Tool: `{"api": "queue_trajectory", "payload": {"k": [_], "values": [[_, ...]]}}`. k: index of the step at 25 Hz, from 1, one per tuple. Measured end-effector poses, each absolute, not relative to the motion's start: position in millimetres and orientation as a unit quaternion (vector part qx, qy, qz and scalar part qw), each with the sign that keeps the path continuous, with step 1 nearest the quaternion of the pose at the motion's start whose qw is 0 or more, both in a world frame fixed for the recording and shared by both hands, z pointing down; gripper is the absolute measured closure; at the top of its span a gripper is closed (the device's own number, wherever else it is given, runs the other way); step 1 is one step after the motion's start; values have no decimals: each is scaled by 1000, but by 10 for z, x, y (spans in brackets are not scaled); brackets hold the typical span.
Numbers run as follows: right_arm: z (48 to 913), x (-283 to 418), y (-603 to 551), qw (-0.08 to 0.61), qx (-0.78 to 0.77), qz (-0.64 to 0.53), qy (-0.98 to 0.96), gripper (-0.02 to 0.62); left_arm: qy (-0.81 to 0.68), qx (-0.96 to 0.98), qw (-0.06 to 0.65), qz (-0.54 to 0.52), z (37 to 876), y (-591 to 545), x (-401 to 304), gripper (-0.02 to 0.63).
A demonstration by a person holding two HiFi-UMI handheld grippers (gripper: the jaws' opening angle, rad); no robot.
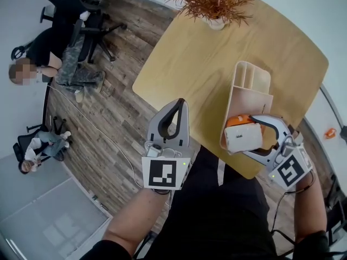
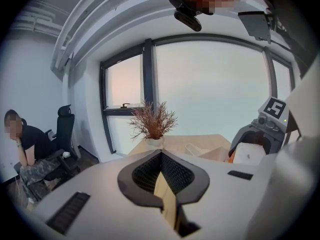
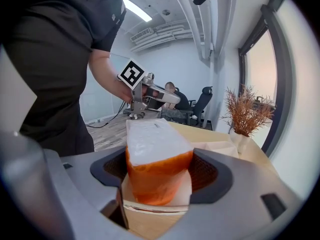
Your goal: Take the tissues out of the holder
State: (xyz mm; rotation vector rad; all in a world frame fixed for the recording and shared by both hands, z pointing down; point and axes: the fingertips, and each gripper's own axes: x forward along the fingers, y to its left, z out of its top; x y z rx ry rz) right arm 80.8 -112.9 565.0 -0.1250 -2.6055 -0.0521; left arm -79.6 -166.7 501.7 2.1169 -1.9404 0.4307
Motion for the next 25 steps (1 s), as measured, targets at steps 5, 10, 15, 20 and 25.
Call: {"api": "queue_trajectory", "payload": {"k": [5, 10, 15, 20, 25], "values": [[5648, 724, -1130, 257, -53, -25, -965, 247, -664, 722, 115, 155, 4958, -1655, -844, 601], [5665, 714, -1134, 252, -48, -28, -966, 249, -669, 716, 122, 161, 4987, -1615, -901, 601], [5662, 708, -1147, 247, -44, -29, -968, 279, -670, 716, 121, 157, 4952, -1602, -901, 601], [5669, 778, -1130, 265, -44, -20, -963, 307, -666, 721, 101, 159, 4887, -1598, -877, 601], [5668, 809, -1123, 271, -27, -13, -962, 313, -664, 725, 94, 157, 4775, -1588, -856, 601]]}}
